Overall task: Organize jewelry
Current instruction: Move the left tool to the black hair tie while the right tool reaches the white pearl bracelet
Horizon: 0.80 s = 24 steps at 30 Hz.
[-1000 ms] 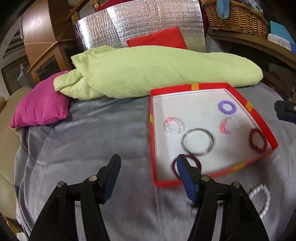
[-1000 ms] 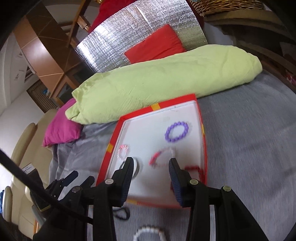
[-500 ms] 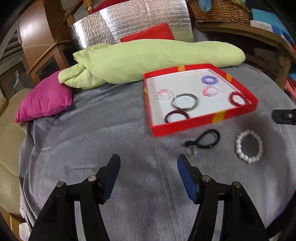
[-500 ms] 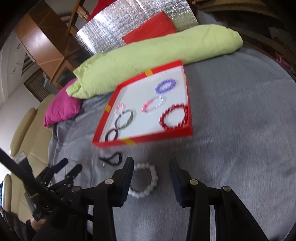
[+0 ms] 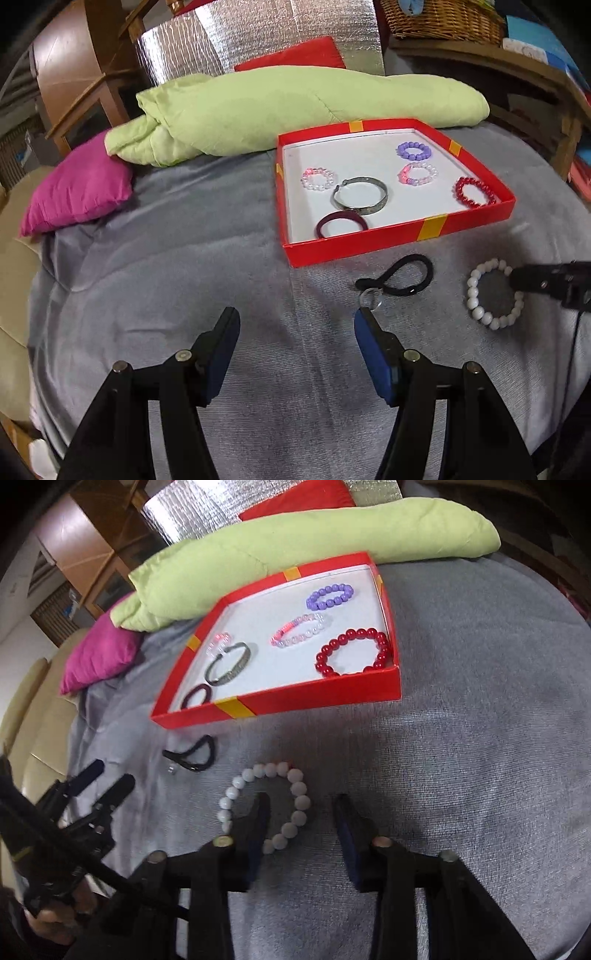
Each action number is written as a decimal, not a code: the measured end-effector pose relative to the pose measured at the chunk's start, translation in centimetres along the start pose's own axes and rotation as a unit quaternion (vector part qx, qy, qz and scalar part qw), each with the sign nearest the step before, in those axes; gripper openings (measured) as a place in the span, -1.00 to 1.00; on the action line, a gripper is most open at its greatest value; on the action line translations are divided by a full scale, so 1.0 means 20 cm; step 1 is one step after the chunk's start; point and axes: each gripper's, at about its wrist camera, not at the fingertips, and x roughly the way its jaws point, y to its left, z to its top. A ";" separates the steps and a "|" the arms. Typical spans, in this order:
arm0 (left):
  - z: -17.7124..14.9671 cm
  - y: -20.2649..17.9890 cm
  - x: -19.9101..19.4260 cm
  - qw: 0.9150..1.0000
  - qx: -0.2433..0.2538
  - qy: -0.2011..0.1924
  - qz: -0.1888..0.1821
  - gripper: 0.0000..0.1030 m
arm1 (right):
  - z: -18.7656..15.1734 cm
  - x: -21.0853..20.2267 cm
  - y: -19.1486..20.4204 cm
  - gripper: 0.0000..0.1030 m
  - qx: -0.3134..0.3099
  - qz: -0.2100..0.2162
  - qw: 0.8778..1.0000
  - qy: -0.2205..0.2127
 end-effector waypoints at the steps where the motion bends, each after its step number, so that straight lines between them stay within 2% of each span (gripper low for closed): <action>1: 0.01 0.00 0.00 1.000 -0.010 0.002 -0.013 0.27 | 0.00 0.00 0.01 -0.61 -0.009 -0.008 1.000 -0.002; 5: 0.04 0.01 0.01 0.998 -0.043 -0.001 -0.050 0.27 | 0.00 0.00 0.01 -0.81 -0.019 -0.014 1.000 -0.003; 8: 0.05 -0.01 0.02 0.996 -0.058 -0.004 -0.069 0.27 | 0.01 -0.04 0.00 -0.81 -0.031 -0.037 0.999 -0.024; 12: 0.06 -0.04 0.05 0.995 -0.063 0.004 -0.077 0.26 | 0.03 -0.10 -0.08 -0.81 -0.008 -0.040 0.998 -0.047; 17: 0.08 -0.09 0.11 0.994 -0.061 0.012 -0.091 0.25 | 0.05 -0.10 -0.18 -0.81 0.034 -0.019 0.999 -0.030; 21: 0.10 -0.13 0.13 0.992 -0.048 0.008 -0.119 -0.20 | 0.05 -0.11 -0.18 -0.80 0.038 -0.012 0.999 -0.033; 24: 0.09 -0.13 0.17 0.991 -0.049 0.024 -0.121 -0.33 | 0.05 -0.11 -0.18 -0.80 0.043 -0.002 0.999 -0.029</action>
